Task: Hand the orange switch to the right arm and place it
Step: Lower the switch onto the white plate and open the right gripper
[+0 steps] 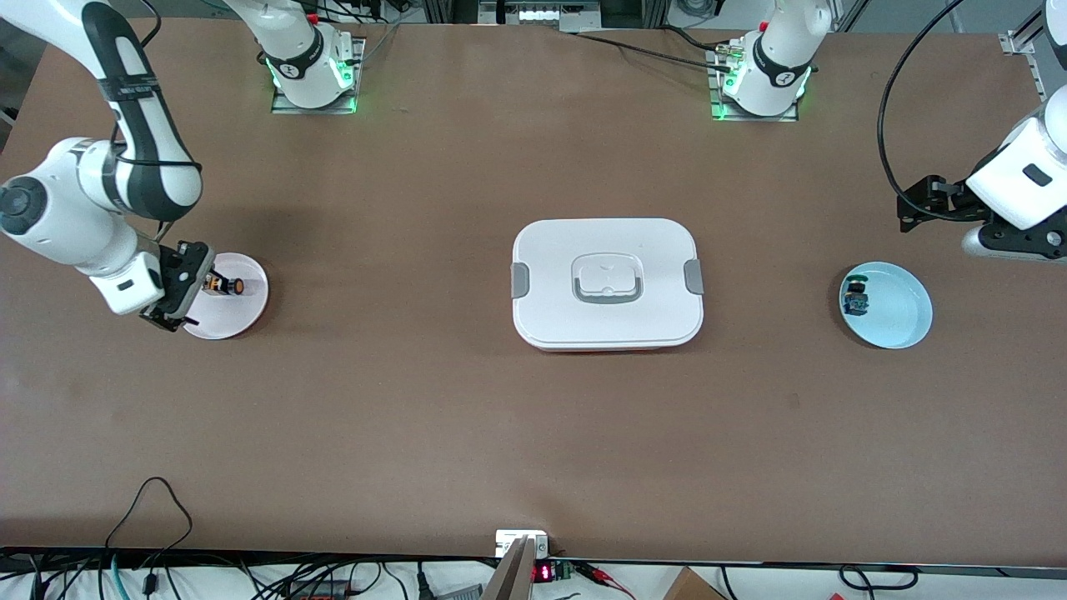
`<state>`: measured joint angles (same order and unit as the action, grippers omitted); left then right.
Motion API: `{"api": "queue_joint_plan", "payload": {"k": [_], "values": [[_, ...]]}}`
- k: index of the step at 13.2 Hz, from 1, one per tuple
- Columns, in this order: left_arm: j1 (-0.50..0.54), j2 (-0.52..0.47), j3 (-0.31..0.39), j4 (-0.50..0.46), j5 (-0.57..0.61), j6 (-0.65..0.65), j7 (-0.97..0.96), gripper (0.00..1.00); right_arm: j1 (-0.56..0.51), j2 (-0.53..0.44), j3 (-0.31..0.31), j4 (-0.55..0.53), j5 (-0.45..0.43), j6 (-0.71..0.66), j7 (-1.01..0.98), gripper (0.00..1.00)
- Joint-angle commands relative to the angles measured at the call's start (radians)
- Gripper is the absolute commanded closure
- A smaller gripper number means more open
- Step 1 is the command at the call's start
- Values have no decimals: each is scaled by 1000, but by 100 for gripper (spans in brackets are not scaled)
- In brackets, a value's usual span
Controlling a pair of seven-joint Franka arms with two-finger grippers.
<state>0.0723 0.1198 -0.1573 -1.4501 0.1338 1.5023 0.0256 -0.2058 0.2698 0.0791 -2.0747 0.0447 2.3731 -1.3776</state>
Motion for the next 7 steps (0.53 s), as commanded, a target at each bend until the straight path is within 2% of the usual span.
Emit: {"api": "queue_joint_plan", "payload": {"k": [1,2,4,7], "values": [[-8,21,-2,50,21,-27,-62,0,2,-1,4,91,26,-113,226,0],[-9,21,-2,50,21,-27,-91,0,20,-12,5,120,29,-153,314,0],[-11,21,-4,50,20,-27,-115,0,70,-62,5,137,91,-198,536,0],[-11,21,-8,50,15,-27,-151,0,97,-128,5,189,121,-397,895,0]]}}
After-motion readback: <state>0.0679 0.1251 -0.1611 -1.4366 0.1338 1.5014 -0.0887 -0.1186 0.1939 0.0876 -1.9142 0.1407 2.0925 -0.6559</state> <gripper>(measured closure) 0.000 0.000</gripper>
